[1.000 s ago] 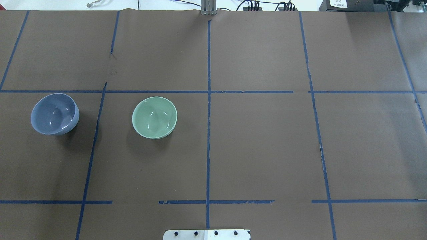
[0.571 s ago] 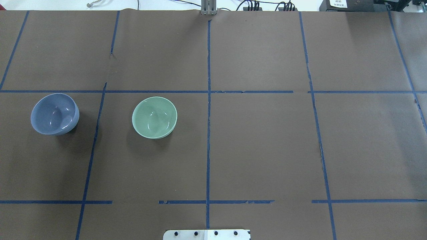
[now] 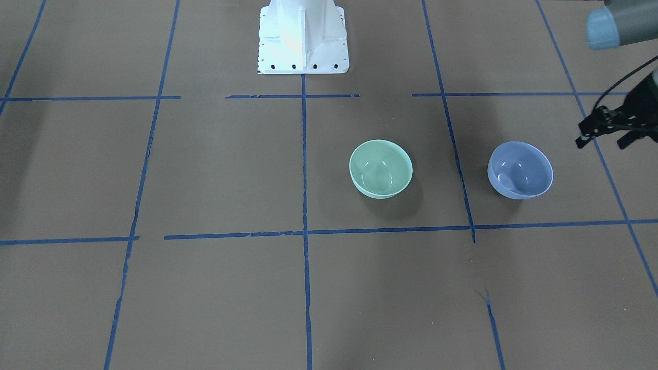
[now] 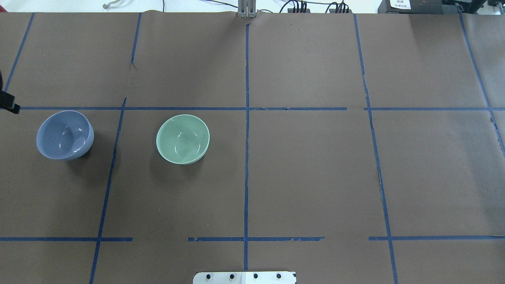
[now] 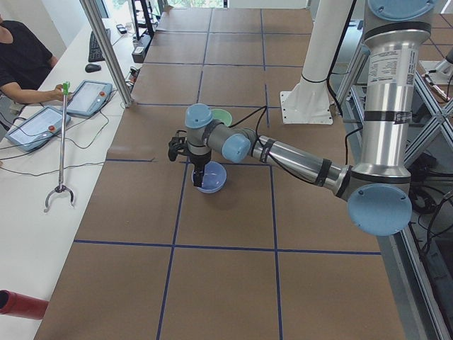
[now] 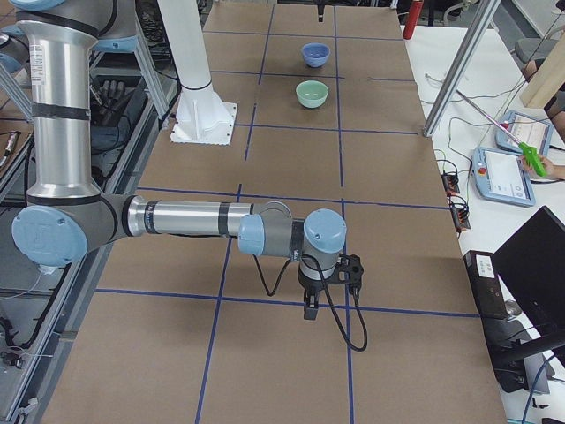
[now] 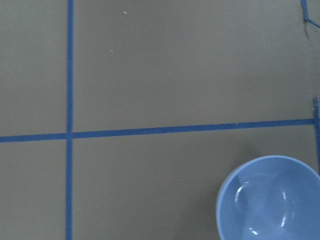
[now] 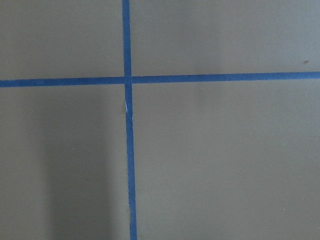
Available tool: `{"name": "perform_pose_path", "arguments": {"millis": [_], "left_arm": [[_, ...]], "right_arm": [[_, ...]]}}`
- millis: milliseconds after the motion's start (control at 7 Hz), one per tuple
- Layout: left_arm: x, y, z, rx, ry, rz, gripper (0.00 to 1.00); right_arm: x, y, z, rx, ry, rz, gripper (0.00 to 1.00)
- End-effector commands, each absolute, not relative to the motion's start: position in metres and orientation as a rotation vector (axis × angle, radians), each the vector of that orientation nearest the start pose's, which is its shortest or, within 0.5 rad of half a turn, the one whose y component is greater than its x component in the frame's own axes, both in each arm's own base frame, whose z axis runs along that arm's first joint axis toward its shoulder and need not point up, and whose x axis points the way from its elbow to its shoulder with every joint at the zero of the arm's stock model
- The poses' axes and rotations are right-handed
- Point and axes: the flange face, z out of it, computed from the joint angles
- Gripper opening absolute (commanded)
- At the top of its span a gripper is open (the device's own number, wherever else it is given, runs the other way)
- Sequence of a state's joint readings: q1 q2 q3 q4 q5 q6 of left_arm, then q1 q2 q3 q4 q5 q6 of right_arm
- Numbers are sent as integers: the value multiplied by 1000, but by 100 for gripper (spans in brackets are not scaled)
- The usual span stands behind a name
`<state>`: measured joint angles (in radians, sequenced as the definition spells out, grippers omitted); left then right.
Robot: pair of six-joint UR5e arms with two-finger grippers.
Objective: Stack blue bowl on green bowl
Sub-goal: 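Lower the left gripper onto the rim of the blue bowl and grasp it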
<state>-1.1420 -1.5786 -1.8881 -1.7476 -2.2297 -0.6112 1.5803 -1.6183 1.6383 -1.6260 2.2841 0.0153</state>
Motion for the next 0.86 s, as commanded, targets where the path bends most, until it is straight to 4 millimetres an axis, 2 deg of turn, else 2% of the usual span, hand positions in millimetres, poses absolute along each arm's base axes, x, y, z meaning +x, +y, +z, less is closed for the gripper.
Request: {"name": "perform_pose_path", "arguments": {"millis": [0,286,714], "left_arm": [[211,-475,505,121,811,-25,100],[212,-475,519,112,799,-19,100],[215,-477,560,81,775,-10,100]], "right_arm": [[72,-468,658,-36,-713,36,100],[73,-468,658,-35,-713,38,100],[72,-468,658,-36,-713,36,100]]}}
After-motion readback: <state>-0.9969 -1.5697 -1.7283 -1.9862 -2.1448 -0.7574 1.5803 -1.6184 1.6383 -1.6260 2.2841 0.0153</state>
